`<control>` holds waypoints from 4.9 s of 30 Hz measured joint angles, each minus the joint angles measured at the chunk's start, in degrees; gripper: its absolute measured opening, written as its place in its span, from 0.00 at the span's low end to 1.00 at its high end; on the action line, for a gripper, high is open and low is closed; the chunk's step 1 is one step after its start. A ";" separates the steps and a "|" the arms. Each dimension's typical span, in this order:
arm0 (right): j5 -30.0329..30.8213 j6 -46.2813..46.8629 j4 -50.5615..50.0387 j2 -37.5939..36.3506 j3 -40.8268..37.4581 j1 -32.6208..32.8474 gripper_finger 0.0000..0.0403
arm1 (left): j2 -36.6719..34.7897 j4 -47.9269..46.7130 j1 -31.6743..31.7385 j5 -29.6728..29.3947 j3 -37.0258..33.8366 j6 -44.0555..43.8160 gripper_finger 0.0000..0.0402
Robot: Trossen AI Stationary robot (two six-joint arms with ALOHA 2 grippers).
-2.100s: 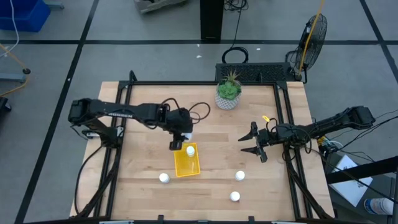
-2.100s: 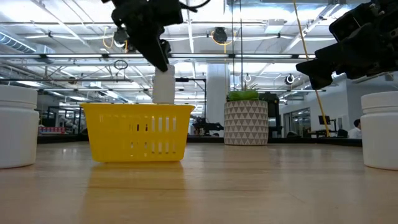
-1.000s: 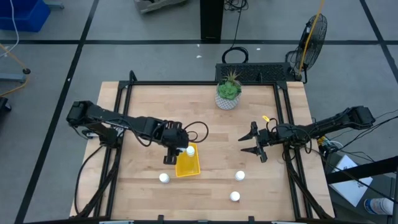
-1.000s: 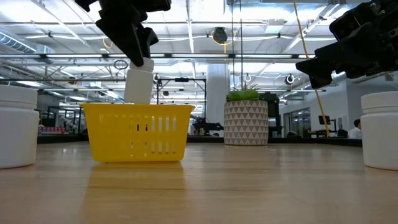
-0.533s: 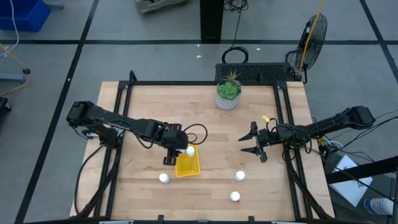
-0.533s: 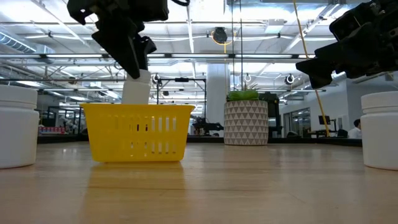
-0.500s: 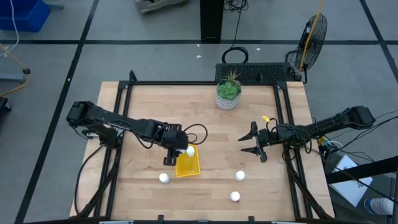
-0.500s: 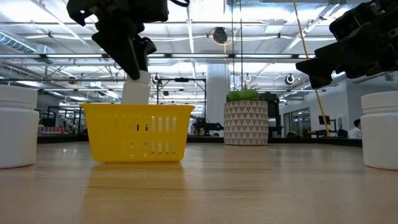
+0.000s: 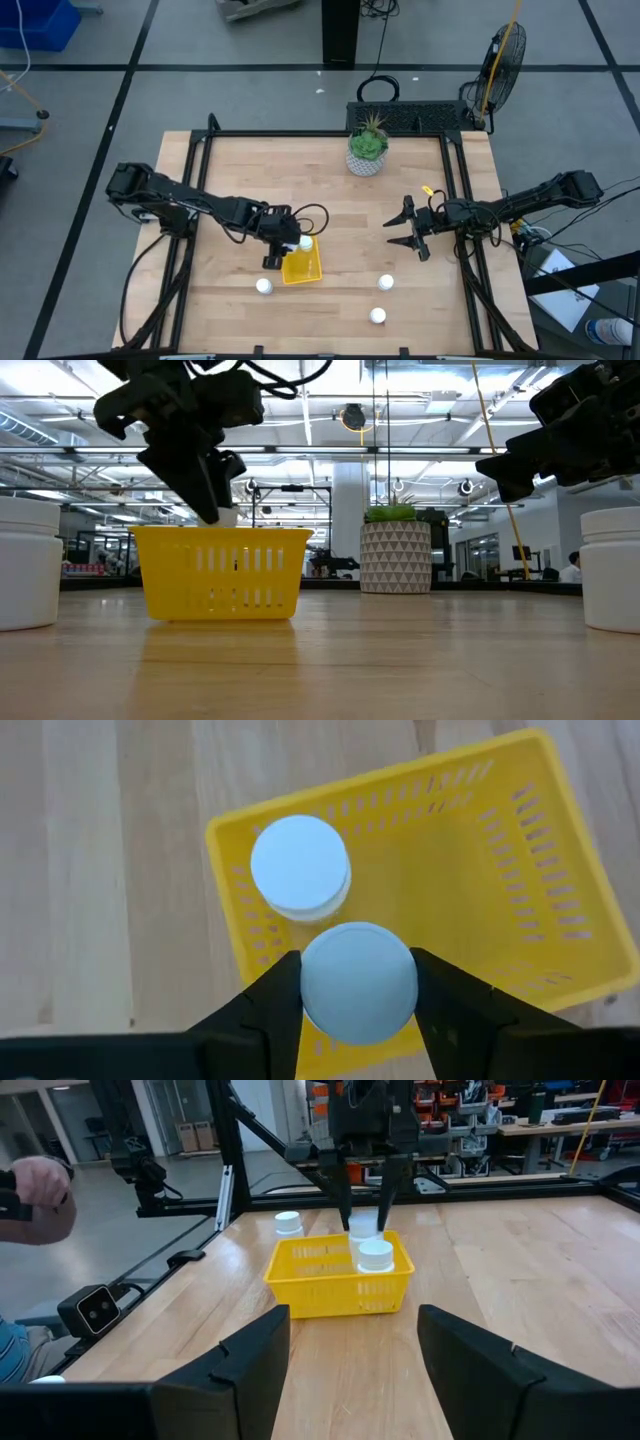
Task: Pick and place pill bottles into a basket
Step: Put the white pill bottle into the yellow basket
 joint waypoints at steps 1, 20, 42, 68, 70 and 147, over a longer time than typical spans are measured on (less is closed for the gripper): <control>0.00 0.00 0.00 0.00 0.00 -0.01 0.53 | -0.22 1.07 0.06 0.32 -0.61 0.06 0.41; 0.00 -0.18 -0.15 0.12 0.00 -0.02 0.53 | -6.43 10.43 2.05 1.70 -8.51 -1.08 0.44; 0.00 -1.08 -0.01 0.10 0.00 -0.02 0.53 | -7.68 8.74 3.64 2.33 -8.49 0.93 0.35; 1.20 3.06 -0.91 0.11 0.00 1.27 0.53 | -21.11 7.97 -12.09 -1.12 -12.83 -3.00 0.32; 1.18 3.03 -0.89 0.12 0.00 1.27 0.53 | -23.96 8.12 -12.64 -2.19 -14.13 -2.95 0.32; 4.22 5.98 -3.17 7.79 5.14 1.16 0.53 | -22.81 9.07 -23.07 -4.83 -17.69 -14.76 0.55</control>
